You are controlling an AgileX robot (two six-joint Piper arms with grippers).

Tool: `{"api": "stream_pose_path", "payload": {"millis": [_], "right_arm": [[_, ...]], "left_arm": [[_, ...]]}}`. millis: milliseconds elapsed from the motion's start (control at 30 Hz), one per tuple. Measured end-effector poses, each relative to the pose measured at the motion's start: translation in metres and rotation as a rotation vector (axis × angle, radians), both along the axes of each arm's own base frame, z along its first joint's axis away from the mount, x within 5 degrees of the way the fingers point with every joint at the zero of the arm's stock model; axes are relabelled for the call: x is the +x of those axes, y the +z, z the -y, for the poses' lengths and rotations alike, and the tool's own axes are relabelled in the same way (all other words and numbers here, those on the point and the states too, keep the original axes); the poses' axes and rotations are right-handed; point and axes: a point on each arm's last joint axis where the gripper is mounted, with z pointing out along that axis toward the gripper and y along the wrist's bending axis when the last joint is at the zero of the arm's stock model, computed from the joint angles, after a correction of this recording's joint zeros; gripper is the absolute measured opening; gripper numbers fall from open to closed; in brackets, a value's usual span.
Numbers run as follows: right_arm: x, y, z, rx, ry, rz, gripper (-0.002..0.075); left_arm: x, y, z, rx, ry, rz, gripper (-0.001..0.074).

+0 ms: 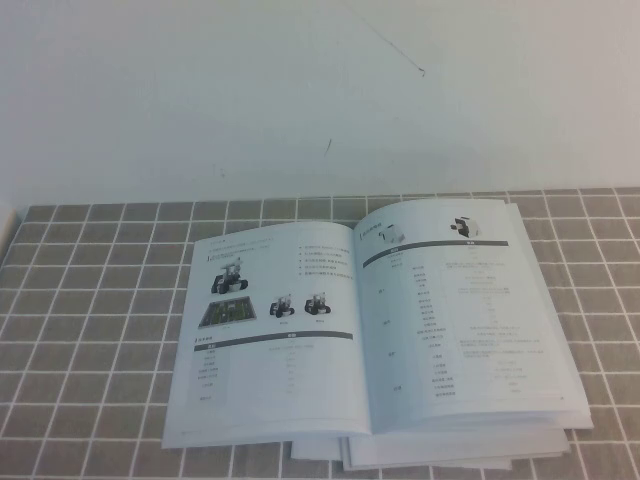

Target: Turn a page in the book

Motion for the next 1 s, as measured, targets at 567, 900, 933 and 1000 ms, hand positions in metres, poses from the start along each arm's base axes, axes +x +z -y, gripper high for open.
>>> {"api": "stream_pose_path", "payload": {"millis": [567,900,933,1000], "right_arm": [[0.003,0.008,0.0,-0.006,0.007,0.119,-0.0001],[0.002,0.053,-0.002,0.033,0.024,0.626,-0.0001],[0.001,0.056,-0.002,0.034,0.025,0.66,-0.0001],[-0.001,0.061,-0.002,0.037,0.028,0.711,-0.0001]], "left_arm": [[0.003,0.011,-0.002,0.058,0.008,0.145,-0.0004],[-0.001,0.054,-0.007,-0.035,0.076,0.617,-0.0004],[-0.002,0.056,-0.007,-0.04,0.078,0.638,-0.0004],[-0.003,0.059,-0.008,-0.044,0.082,0.674,-0.0004]]}}
